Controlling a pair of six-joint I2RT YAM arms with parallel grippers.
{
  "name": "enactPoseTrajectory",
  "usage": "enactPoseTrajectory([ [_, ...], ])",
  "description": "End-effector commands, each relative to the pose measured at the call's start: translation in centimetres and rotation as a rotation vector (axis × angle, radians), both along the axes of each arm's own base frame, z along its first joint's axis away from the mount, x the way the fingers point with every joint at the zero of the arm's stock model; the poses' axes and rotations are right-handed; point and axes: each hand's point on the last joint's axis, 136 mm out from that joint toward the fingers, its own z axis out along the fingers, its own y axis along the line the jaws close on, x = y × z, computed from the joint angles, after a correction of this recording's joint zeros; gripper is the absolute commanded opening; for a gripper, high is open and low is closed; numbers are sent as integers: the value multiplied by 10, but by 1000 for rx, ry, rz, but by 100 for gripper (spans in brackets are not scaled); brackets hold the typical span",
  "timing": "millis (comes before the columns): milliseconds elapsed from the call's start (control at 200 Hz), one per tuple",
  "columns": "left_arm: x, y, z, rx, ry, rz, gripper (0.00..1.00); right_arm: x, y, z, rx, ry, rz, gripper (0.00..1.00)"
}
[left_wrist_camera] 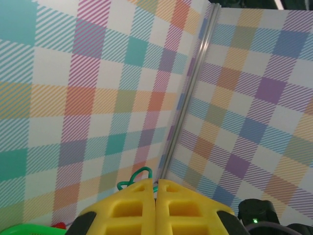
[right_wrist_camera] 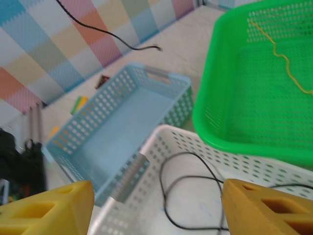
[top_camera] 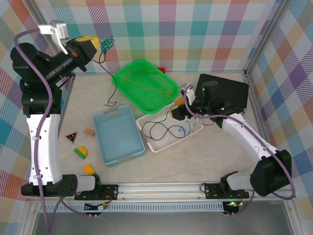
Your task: Untangle the cables
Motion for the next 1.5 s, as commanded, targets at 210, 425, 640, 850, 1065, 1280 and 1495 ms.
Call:
enactPoseTrajectory([
  [210, -19, -11, 22, -65, -36, -144, 0, -15, 75, 91, 246, 48, 180, 68],
  [425, -22, -16, 22, -90, -13, -201, 0, -7, 103, 126, 309, 10, 218, 68],
  [640, -28, -18, 25, -122, -6, -242, 0, -10, 128, 141, 333, -14, 285, 70],
  [850, -31, -19, 23, -128, 2, -248, 0, -17, 155, 149, 386, 0, 359, 70],
  [1065, -32, -19, 23, -128, 1, -250, 0, -21, 181, 148, 406, 39, 406, 69],
  [1280, -31, -19, 21, -128, 0, -248, 0, -18, 188, 149, 436, 60, 424, 25],
  [1495, -24, -15, 20, -131, 5, -209, 0, -12, 177, 134, 353, 47, 340, 0],
])
